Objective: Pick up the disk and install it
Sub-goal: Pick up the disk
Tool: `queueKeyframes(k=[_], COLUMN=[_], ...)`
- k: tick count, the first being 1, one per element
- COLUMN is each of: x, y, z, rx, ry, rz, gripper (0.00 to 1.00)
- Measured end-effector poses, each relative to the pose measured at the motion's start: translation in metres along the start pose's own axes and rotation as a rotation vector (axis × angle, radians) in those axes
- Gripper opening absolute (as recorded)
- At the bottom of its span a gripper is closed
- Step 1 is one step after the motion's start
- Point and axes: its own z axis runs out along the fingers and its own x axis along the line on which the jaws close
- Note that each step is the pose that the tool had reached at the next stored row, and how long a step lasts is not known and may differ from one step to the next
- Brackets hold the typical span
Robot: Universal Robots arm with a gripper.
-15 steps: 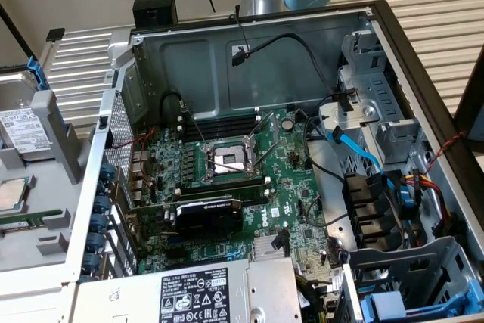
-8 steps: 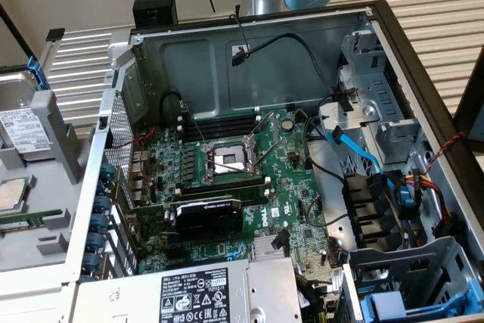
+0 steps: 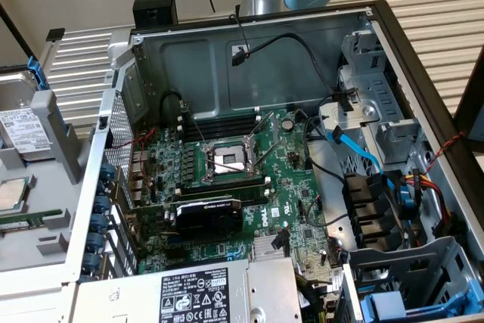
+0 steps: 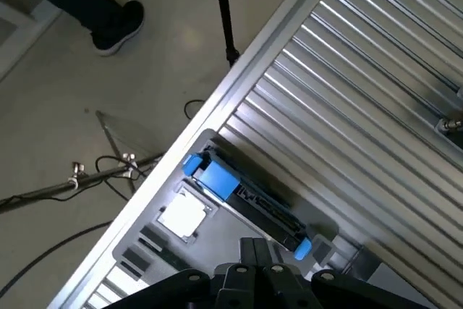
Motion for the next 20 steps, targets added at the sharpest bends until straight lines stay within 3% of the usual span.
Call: queueKeyframes(k=[20], x=[0.0000], y=[0.0000], z=[0.0002], rx=[-0.0003], ry=[0.0028], rz=[-0.364], gripper=[0.11])
